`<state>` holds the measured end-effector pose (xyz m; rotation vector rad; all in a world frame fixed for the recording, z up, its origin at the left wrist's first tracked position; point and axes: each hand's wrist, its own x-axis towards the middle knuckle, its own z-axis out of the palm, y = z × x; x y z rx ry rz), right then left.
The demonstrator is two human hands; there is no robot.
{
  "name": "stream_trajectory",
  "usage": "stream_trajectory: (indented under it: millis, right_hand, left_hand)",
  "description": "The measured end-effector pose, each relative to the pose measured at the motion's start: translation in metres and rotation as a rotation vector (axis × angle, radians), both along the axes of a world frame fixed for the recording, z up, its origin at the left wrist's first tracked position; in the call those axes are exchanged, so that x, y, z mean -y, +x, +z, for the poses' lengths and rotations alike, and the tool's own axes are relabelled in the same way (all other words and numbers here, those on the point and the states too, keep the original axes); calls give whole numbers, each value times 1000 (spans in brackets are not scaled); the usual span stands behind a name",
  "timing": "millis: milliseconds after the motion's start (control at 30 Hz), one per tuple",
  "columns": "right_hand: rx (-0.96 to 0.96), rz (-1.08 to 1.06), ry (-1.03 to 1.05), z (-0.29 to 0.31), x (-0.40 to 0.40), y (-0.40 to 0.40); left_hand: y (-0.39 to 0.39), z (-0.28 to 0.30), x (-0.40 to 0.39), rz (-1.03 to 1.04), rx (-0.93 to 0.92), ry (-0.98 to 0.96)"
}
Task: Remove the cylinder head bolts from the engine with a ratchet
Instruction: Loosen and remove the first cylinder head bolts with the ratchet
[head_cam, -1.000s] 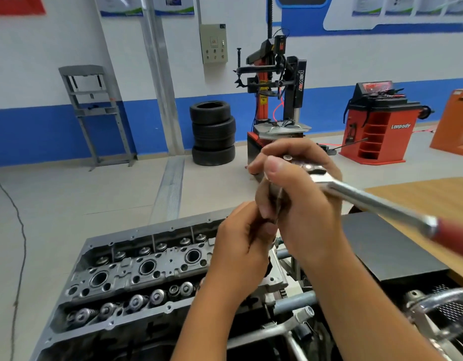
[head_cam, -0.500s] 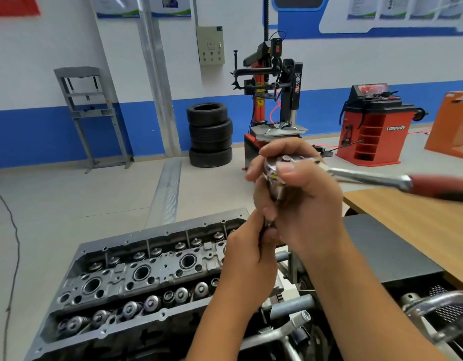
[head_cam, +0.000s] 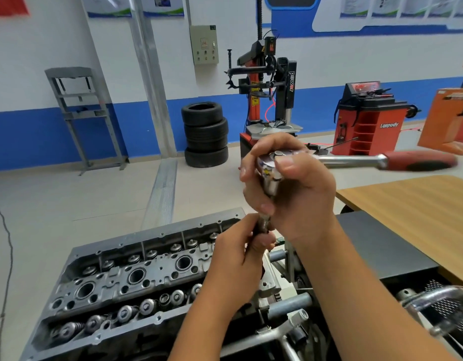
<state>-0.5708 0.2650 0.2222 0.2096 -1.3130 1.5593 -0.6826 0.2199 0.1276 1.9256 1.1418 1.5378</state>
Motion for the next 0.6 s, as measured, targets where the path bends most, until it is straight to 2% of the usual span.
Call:
stream_trajectory:
  millis: [100,167,233,300,367,433,500,600]
  right_hand:
    - [-21,-508,120,-10,19,-7]
    - [32,-684,207,-12,24,-8]
    - [146,-575,255,-6,20,-6]
    - [194,-248,231,3,11,-4]
    - [144,57,122,9,3,-4]
    - [88,160,37,9,-1,-4]
    - [61,8,26,1,1,-5]
    - [25,-454,104,-10,17,-9]
  left_hand:
    - [4,-4,0,54,15,46]
    - [5,-6,0,69,37,52]
    - [4,-7,2,64,88,55]
    - [-1,-7,3,19,151,42]
    - [-4,-6,0,-17,138,-1]
    - [-5,-7,-4,-9,99,-22]
    - [-1,-8,-4,13,108,3]
    - [8,-13,-3,65,154,52]
